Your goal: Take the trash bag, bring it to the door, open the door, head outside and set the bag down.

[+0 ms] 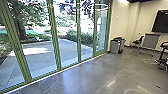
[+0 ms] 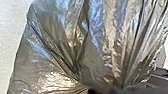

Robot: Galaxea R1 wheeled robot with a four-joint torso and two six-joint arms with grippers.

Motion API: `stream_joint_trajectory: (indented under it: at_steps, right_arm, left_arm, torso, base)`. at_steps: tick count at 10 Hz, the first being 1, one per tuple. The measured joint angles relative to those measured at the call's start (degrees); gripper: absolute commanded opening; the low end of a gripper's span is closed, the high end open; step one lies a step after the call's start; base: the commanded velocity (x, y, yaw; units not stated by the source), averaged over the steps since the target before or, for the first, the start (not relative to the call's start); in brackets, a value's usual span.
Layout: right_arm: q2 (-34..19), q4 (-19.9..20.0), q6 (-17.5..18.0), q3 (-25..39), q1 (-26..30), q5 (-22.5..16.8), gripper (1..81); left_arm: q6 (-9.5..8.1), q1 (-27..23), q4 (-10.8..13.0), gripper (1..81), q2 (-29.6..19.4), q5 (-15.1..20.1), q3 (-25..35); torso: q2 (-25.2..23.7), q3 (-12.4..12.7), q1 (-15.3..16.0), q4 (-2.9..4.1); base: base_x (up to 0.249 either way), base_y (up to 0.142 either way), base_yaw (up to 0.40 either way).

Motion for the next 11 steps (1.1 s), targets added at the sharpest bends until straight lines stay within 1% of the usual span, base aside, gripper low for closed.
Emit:
stream_joint_trajectory:
  at_steps: [11]
  right_arm:
    - [-0.22, 0.0, 0.0, -0.02, 0.15, -0.07, 81.1]
  left_arm:
    - [0.17, 0.02, 0.02, 1.0, 0.15, -0.02, 0.01]
  torso:
    - [0.0, 0.0, 0.02, 0.0]
  base:
    - [0.155, -0.068, 0.0]
